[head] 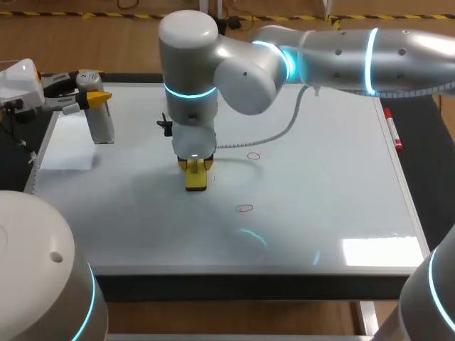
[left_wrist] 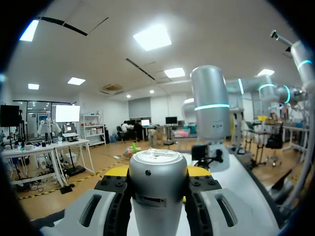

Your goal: Pick up the inspection probe, press it on each red-marked spot on the whiteboard one by one, put down the probe, pick up the eraser, and wipe off all the red marks.

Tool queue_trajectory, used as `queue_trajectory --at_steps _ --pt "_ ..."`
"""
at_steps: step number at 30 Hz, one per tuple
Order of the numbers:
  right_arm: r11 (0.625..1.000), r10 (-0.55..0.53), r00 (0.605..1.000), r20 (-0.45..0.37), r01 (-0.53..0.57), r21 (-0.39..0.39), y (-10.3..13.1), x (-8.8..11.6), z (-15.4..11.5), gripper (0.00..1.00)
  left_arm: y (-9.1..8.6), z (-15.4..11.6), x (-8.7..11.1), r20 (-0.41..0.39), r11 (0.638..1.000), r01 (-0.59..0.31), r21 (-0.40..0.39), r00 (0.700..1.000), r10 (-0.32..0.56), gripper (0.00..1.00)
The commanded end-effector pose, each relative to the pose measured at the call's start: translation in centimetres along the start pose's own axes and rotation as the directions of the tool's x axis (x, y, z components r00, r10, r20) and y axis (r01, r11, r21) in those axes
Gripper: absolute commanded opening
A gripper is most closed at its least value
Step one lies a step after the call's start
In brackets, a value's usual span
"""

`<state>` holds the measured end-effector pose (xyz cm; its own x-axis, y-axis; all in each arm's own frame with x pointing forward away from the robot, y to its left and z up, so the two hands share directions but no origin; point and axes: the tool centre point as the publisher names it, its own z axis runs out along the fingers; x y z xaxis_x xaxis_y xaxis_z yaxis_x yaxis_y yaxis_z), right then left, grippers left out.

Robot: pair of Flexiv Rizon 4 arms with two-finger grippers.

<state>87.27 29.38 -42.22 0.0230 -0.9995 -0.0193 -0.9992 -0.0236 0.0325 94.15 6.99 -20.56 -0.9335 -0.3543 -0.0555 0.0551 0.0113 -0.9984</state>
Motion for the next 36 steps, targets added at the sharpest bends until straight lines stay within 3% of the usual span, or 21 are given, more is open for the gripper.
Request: queue_trajectory --at_steps 1,13,24,29,36 --pt "1.0 0.006 1.0 0.001 -0.006 0.005 0.0 1.5 0.1 0.0 -0.1 0.0 0.0 -0.002 1.0 0.001 -0.001 1.0 -0.001 0.0" --pt "1.0 0.008 1.0 -0.009 -0.008 -0.006 -0.2 2.9 -0.4 0.0 -0.1 0.0 0.0 -0.002 1.0 0.001 -0.001 1.0 -0.001 0.0" --pt "0.999 -0.038 0.999 0.001 0.038 0.02 -2.0 4.6 -4.7 0.0 -0.1 0.0 0.0 -0.002 1.0 0.001 -0.001 1.0 -0.001 0.0" --pt "0.998 -0.002 1.0 -0.015 0.003 0.058 -3.4 7.1 -6.2 0.0 -0.1 0.0 0.0 -0.002 1.0 0.001 -0.001 1.0 -0.001 0.0" --pt "0.991 0.113 0.994 -0.014 -0.111 0.075 -5.1 12.6 -7.2 0.0 -0.1 0.0 0.0 -0.002 1.0 0.001 -0.001 1.0 -0.001 0.0"
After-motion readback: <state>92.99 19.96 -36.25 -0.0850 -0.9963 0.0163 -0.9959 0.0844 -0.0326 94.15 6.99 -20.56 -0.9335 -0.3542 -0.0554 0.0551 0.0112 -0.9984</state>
